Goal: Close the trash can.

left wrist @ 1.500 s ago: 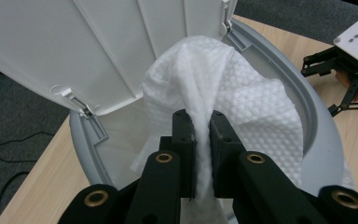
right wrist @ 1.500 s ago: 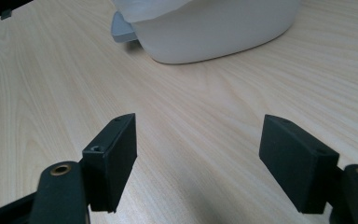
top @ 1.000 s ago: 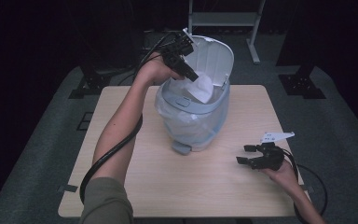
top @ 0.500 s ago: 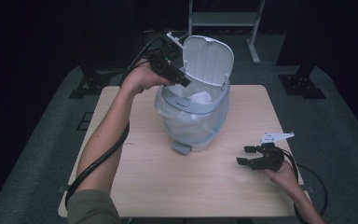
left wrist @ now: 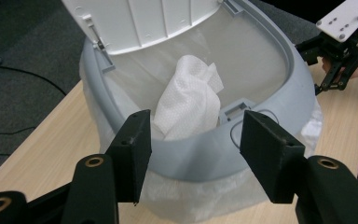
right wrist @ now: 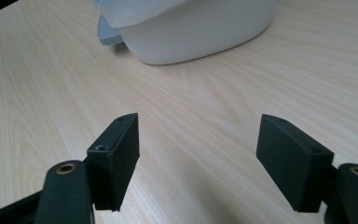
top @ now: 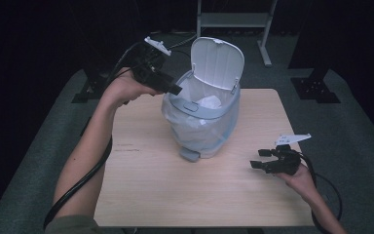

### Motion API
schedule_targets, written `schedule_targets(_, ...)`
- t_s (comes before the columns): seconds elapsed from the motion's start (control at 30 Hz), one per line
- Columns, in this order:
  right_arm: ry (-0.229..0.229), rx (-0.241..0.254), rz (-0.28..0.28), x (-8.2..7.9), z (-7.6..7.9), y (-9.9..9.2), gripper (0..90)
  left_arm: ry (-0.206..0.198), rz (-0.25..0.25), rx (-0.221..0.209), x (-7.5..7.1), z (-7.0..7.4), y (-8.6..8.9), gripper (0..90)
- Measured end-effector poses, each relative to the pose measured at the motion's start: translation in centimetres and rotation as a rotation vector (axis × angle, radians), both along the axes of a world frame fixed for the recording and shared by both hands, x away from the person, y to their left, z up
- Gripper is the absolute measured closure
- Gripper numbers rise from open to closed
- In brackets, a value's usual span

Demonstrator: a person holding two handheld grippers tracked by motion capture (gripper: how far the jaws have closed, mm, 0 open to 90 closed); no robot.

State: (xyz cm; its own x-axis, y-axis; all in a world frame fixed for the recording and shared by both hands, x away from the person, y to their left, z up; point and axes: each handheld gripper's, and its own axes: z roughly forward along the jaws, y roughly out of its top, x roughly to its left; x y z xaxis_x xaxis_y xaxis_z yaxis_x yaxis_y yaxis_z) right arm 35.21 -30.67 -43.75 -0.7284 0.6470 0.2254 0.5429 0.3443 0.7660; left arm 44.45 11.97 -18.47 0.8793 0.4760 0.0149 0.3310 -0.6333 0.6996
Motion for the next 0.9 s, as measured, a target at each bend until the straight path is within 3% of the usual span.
schedule_targets(0.4,-0.012,0.012,-0.015,0.8,2.2,-0.6,28.8,-0.02,0.051,-0.019,-1.7,-1.1,3.0,29.8)
schedule_targets(0.9,-0.037,-0.017,0.012,1.9,4.8,0.3,29.4,-0.02,0.116,-0.056,-4.2,-3.3,7.3,25.0)
